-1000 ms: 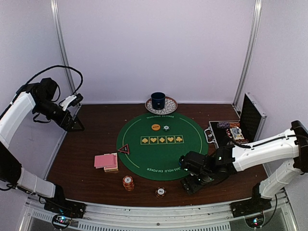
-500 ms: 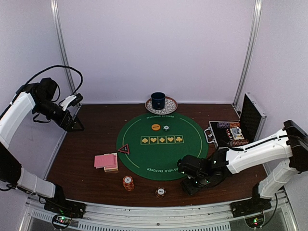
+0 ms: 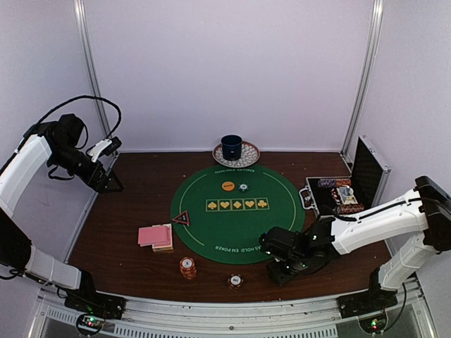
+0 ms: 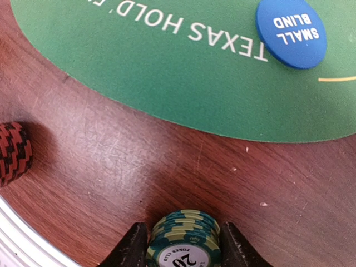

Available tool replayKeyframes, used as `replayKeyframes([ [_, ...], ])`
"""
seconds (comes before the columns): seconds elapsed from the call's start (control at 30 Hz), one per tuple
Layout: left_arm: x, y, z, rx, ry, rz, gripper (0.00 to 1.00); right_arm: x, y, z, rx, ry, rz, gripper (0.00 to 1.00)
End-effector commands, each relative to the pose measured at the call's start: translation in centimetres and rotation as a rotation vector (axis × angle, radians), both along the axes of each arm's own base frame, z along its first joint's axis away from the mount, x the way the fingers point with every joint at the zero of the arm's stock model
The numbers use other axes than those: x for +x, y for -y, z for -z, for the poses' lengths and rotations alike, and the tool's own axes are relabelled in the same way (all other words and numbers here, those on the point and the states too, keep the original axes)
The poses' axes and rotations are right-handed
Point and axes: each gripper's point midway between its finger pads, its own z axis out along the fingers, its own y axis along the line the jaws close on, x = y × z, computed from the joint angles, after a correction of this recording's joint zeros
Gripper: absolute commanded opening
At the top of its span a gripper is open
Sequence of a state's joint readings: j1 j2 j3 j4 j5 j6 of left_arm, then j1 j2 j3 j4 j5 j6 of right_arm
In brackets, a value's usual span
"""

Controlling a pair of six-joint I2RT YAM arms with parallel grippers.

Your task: Distribute texas hold em gaming equipment

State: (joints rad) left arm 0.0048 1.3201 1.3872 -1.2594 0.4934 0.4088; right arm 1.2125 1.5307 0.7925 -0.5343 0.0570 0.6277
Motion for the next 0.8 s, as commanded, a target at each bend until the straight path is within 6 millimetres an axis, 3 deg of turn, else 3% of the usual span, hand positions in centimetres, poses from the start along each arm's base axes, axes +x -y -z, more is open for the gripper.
replayKeyframes([
  [0.0, -0.3, 0.2, -0.4, -0.010, 0.010, -0.002, 0.98, 0.0, 0.2, 0.0, -0.007, 0.007, -0.002, 0.44],
  [0.3, -0.4, 0.2, -0.5, -0.010, 0.012, -0.003, 0.98, 0.4, 0.0, -1.8, -0.021, 0.034, -0.028, 0.30],
  [0.47, -0.4, 0.2, -0.6, -0.013, 0.016, 0.000, 0.98, 1.1, -0.9, -4.5, -0.018, 0.069, -0.056, 0.28],
  [0.6, -0.4, 0.3, -0.6, -0.016, 0.013, 0.002, 0.98, 2.4, -3.0, -7.2, 0.002, 0.118, -0.092, 0.28],
  [0.77, -0.5, 0.4, -0.6, -0.021, 0.013, 0.008, 0.98, 4.7, -7.4, -8.6, 0.020, 0.154, -0.137, 0.27],
])
